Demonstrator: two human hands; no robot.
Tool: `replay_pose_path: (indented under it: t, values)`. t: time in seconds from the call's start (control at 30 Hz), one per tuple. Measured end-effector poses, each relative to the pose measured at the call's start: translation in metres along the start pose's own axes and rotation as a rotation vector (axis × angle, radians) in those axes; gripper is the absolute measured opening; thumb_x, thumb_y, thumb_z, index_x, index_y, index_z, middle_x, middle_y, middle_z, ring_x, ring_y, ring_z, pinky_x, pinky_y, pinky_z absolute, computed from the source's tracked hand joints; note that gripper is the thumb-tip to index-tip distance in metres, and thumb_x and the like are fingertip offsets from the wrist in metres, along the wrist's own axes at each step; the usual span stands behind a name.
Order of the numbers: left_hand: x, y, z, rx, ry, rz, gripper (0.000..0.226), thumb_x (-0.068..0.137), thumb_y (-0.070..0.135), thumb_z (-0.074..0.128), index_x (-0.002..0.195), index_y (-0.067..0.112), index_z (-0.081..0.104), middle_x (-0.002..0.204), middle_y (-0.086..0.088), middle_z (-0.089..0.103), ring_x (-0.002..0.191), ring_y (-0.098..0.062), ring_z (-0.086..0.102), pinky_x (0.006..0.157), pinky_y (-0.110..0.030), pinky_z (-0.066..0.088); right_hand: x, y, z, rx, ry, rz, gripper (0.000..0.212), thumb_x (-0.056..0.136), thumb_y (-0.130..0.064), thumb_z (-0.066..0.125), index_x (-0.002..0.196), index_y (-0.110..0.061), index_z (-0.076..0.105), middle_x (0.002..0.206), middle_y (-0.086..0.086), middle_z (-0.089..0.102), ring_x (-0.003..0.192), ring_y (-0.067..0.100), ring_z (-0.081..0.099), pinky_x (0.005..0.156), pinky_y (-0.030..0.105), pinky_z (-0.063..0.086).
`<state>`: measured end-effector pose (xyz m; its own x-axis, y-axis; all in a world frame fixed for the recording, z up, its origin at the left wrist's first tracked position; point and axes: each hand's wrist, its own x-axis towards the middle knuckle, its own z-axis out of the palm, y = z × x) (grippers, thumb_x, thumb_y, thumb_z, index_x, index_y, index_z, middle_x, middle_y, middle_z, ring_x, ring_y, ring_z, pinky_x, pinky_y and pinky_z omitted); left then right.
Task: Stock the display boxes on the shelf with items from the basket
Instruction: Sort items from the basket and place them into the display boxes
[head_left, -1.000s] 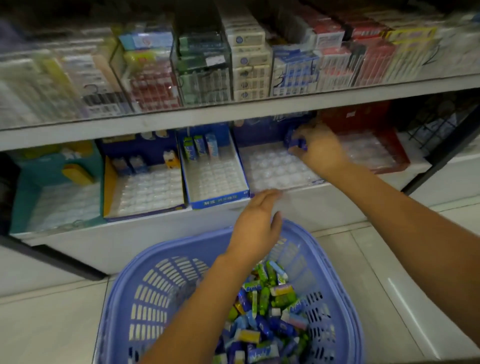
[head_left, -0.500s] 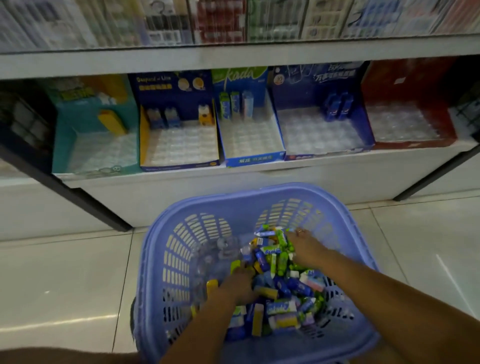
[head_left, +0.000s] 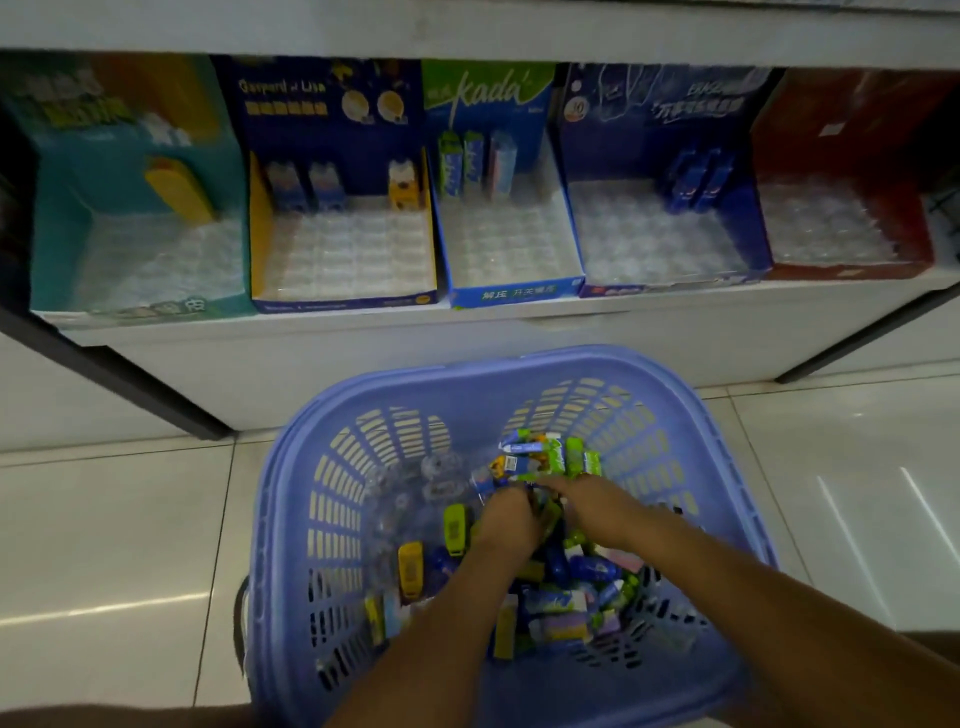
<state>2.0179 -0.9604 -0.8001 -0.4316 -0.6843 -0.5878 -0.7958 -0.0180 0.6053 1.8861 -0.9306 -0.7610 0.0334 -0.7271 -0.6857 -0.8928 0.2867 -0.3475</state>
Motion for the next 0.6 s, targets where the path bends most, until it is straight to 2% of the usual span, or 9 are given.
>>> replay_pose_path:
  t: [0.07,0.1,0.17,0.27,0.3,0.37,0.43,0.53,0.6]
  values:
    - [0.003,0.006,0.005,-0.008,0.015,-0.01,0.027,0.091,0.027,0.057,0.084,0.001,0.063,0.094,-0.025,0.066,0.088,-0.036,0.063,0.073,-0.04,0.048,-0.005,0.002,-0.01,0.068,0.022,0.009,0.07,0.096,-0.004,0.042,0.15,-0.032,0.007,0.071,0.013,0.048,0.058,0.02,0.043,0.049,0.024,0.027]
    - [0.005,0.006,0.006,-0.021,0.022,-0.018,0.027,0.09,0.028,0.059,0.081,0.002,0.062,0.093,-0.024,0.066,0.089,-0.036,0.063,0.073,-0.04,0.048,-0.007,0.004,-0.016,0.115,0.049,0.049,0.069,0.097,-0.008,0.043,0.151,-0.027,0.005,0.081,0.017,0.056,0.064,0.022,0.051,0.048,0.022,0.028]
    - [0.009,0.007,0.005,-0.049,0.021,-0.046,0.034,0.087,0.029,0.063,0.063,0.01,0.049,0.075,-0.019,0.062,0.078,-0.031,0.063,0.069,-0.04,0.049,-0.012,0.008,-0.026,0.18,0.076,0.136,0.064,0.097,-0.018,0.049,0.15,-0.012,0.013,0.128,0.019,0.053,0.102,0.028,0.058,0.064,0.023,0.04]
    - [0.012,0.008,0.002,-0.063,0.007,-0.095,0.034,0.091,0.029,0.06,0.063,0.012,0.05,0.064,-0.013,0.056,0.081,-0.033,0.064,0.066,-0.039,0.05,-0.018,0.012,-0.031,0.305,0.041,0.149,0.061,0.094,-0.031,0.056,0.144,-0.007,0.031,0.146,0.015,0.038,0.121,0.027,0.049,0.092,0.033,0.043]
    - [0.013,0.009,0.002,-0.076,0.002,-0.101,0.03,0.092,0.029,0.057,0.069,0.009,0.058,0.074,-0.018,0.064,0.085,-0.035,0.065,0.066,-0.038,0.05,-0.021,0.011,-0.034,0.396,0.038,0.134,0.057,0.093,-0.034,0.057,0.14,-0.007,0.038,0.142,0.016,0.043,0.112,0.025,0.053,0.09,0.035,0.044]
    - [0.014,0.009,0.004,-0.093,-0.03,-0.106,0.027,0.094,0.029,0.054,0.081,0.008,0.065,0.087,-0.02,0.068,0.085,-0.033,0.065,0.068,-0.036,0.049,-0.031,0.002,-0.041,0.628,0.063,0.082,0.04,0.091,-0.037,0.059,0.123,-0.013,0.055,0.114,0.019,0.064,0.073,0.018,0.057,0.067,0.037,0.046]
    - [0.014,0.007,0.008,-0.12,-0.102,-0.085,0.027,0.095,0.03,0.055,0.076,0.011,0.057,0.075,-0.014,0.06,0.073,-0.027,0.058,0.067,-0.033,0.044,-0.04,-0.004,-0.048,0.827,0.103,0.072,0.022,0.09,-0.04,0.059,0.105,-0.024,0.06,0.083,0.01,0.069,0.049,0.012,0.044,0.049,0.029,0.037]
    - [0.009,0.006,0.009,-0.154,-0.111,-0.086,0.035,0.099,0.028,0.049,0.068,0.012,0.046,0.06,-0.005,0.04,0.054,-0.015,0.04,0.061,-0.028,0.033,-0.05,-0.011,-0.055,0.948,0.133,0.04,0.025,0.092,-0.042,0.055,0.093,-0.019,0.061,0.066,-0.002,0.06,0.042,0.008,0.035,0.045,0.024,0.029]
    - [0.006,0.01,0.002,-0.165,-0.059,-0.113,0.038,0.101,0.026,0.042,0.065,0.014,0.04,0.06,-0.003,0.037,0.053,-0.013,0.035,0.056,-0.028,0.03,-0.054,-0.015,-0.059,1.012,0.149,0.017,0.027,0.096,-0.039,0.051,0.085,-0.016,0.06,0.064,-0.003,0.057,0.041,0.007,0.035,0.043,0.022,0.028]
